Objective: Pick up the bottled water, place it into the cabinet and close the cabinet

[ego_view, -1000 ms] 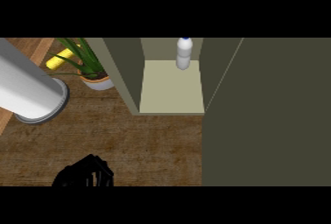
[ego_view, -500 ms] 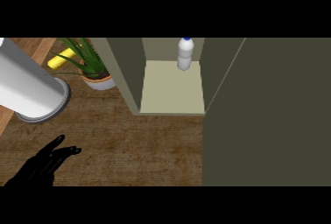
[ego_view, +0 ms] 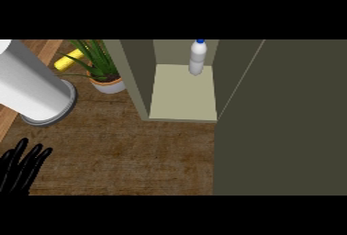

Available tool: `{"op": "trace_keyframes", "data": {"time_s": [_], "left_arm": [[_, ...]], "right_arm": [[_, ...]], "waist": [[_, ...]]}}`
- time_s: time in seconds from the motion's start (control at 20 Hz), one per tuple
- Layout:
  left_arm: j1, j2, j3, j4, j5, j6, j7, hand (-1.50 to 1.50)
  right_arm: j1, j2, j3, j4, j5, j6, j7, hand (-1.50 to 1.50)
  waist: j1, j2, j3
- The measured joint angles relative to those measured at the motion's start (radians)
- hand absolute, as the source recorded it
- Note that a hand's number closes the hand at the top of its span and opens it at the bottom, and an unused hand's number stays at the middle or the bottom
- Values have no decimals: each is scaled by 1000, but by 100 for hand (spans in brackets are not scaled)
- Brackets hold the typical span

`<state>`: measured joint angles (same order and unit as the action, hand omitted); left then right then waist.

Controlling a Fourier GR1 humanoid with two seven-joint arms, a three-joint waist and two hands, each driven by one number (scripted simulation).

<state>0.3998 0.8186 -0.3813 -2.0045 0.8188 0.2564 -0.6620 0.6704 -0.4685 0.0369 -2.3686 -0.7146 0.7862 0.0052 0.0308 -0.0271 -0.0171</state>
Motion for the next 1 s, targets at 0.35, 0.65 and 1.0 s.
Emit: {"op": "trace_keyframes", "data": {"time_s": [0.35,0.65,1.0], "left_arm": [[65,50,57,-23,45,-53,-6,-150],[123,83,103,-19,71,-96,-19,-150],[174,121,157,-20,98,-153,-36,-150]], "right_arm": [[-140,-28,110,6,22,-32,76,150],[-251,-15,215,11,40,-115,148,150],[-403,37,345,22,61,-258,252,150]], "waist": [[17,-8,-4],[23,-13,-7],[39,-12,-7]]}}
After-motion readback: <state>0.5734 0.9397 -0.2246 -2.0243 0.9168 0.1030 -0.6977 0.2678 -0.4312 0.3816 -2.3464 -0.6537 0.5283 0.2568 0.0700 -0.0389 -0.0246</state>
